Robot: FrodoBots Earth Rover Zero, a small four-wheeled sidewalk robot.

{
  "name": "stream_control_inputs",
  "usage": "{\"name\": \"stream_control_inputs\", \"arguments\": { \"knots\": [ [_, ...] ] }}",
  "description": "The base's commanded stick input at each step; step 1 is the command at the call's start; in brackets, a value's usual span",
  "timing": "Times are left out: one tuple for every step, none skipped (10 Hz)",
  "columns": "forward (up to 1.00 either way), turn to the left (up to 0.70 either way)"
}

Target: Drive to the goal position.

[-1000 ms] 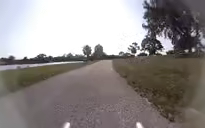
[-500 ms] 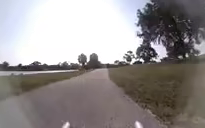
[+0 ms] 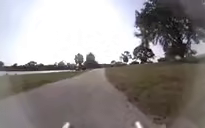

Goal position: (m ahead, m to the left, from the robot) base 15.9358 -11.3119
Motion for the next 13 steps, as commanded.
{"name": "stream_control_inputs", "arguments": {
  "knots": [
    [1.0, 0.0],
    [1.0, 0.0],
    [1.0, 0.0],
    [1.0, 0.0],
    [1.0, 0.0],
    [1.0, 0.0],
    [1.0, 0.39],
    [1.0, 0.4],
    [1.0, 0.31],
    [1.0, 0.15],
    [1.0, 0.0],
    [1.0, 0.0],
    [1.0, 0.0]
  ]
}}
